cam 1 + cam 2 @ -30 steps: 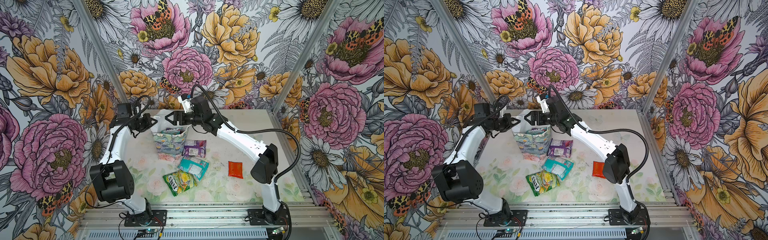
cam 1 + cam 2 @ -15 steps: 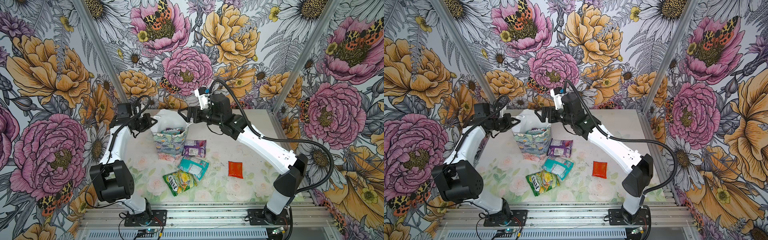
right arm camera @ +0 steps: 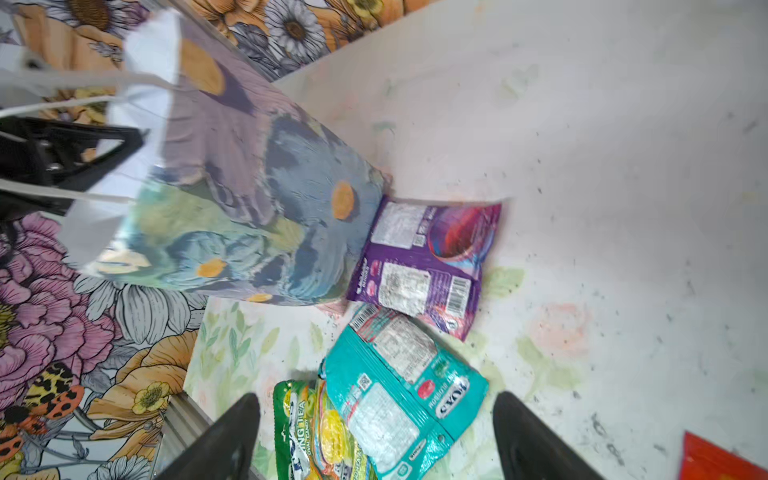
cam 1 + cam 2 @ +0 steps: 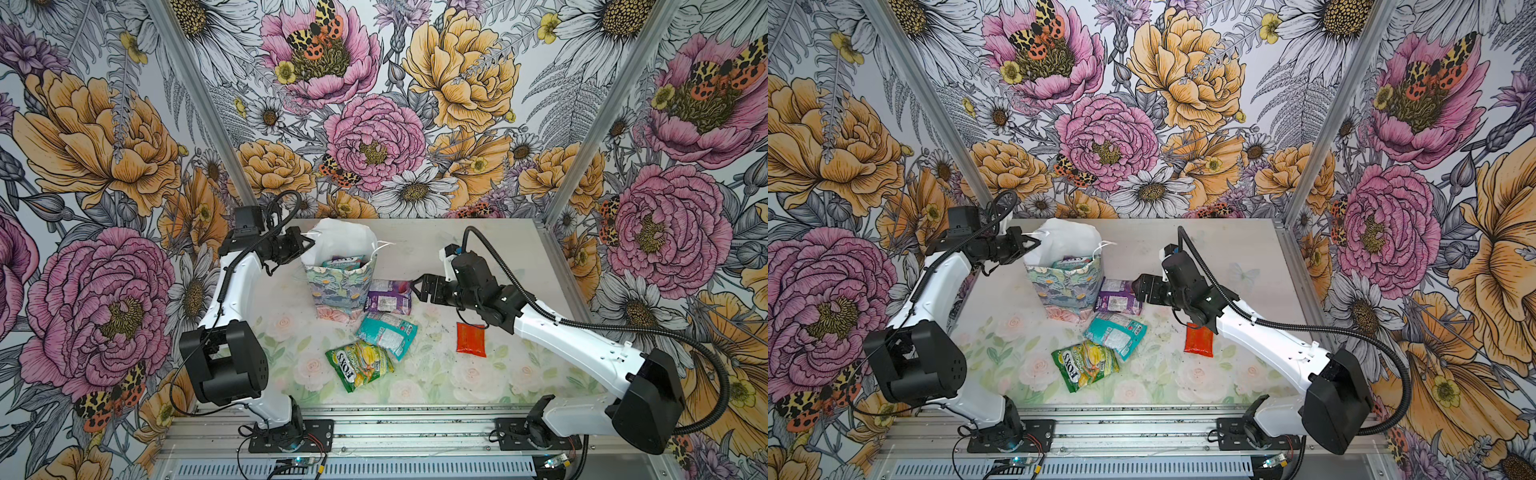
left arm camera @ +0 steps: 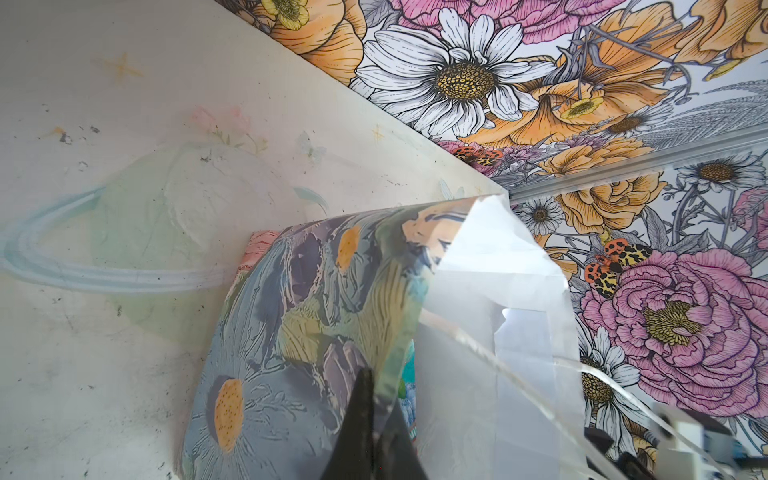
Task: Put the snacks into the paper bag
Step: 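Withdraw the right gripper and move it toward the second teal packet, then lower the right gripper onto the second teal Mint Blossom packet and grasp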
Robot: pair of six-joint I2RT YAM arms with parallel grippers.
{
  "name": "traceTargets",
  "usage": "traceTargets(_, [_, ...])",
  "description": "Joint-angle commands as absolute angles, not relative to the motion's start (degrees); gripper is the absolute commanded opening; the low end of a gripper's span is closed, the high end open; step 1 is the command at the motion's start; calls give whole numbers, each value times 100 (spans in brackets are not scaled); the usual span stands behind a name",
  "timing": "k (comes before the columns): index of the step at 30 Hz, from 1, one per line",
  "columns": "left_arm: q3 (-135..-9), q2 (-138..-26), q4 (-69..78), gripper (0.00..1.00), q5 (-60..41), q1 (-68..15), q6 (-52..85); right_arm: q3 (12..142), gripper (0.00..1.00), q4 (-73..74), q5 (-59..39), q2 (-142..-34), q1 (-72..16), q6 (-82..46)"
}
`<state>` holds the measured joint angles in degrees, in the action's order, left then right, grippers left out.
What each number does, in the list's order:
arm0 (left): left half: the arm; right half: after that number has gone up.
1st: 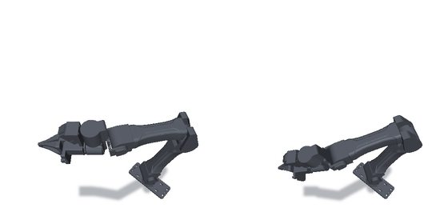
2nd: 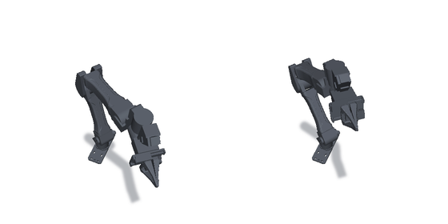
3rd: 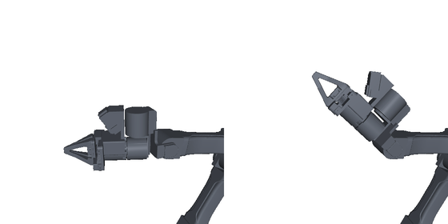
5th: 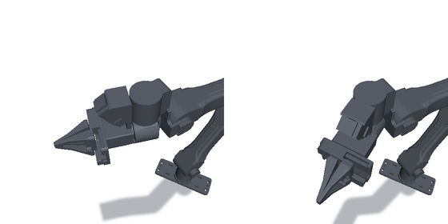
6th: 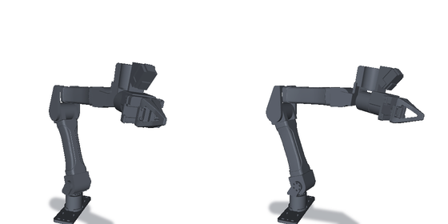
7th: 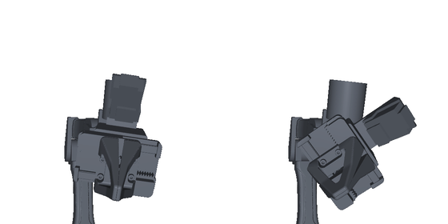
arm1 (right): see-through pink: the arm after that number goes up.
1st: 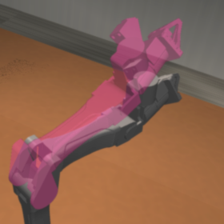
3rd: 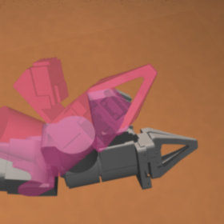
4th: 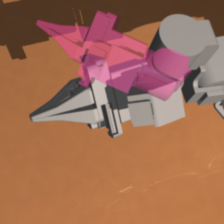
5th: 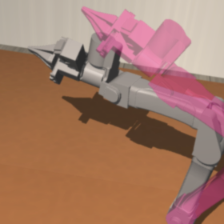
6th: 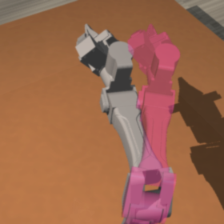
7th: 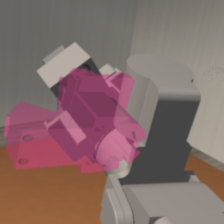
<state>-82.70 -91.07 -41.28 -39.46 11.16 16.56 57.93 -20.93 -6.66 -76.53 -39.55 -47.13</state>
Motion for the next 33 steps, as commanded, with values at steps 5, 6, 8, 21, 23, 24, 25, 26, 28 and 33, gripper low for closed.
traceTargets(5, [-8174,-8895,-4157,0,-3868,1128,1616,4585,85,-1299,-1102,-7691,-4109,-6124])
traceTargets(6, [-8174,-8895,-4157,0,-3876,1129,1617,4451,84,-1107,-1199,-7745,-4114,-6262])
traceTargets(8, [-8174,-8887,-4157,0,-3884,1127,1620,4225,83,-741,-1347,-7865,-4123,-6465])
traceTargets(21, [-8174,-8886,-4157,0,-3900,1115,1623,3911,75,413,-2103,-8810,-4148,-7066])
traceTargets(23, [-8173,-8881,-4157,0,-3885,1122,1617,3924,74,530,-2187,-8937,-4148,-7127])
traceTargets(24, [-8174,-8886,-4155,0,-3881,1123,1617,3932,74,589,-2225,-9008,-4148,-7157])
traceTargets(25, [-8174,-8886,-4157,0,-3900,1123,1617,3942,74,649,-2271,-9065,-4148,-7176])
traceTargets(26, [-8174,-8886,-4157,0,-3901,1114,1617,3953,74,688,-2303,-9123,-4151,-7198])
traceTargets(28, [-8174,-8876,-4158,0,-3886,1116,1617,3986,74,759,-2357,-9212,-4150,-7228])
traceTargets(33, [-8174,-8873,-4157,0,-3901,1118,1617,4041,72,1045,-2430,-9424,-4182,-7366])
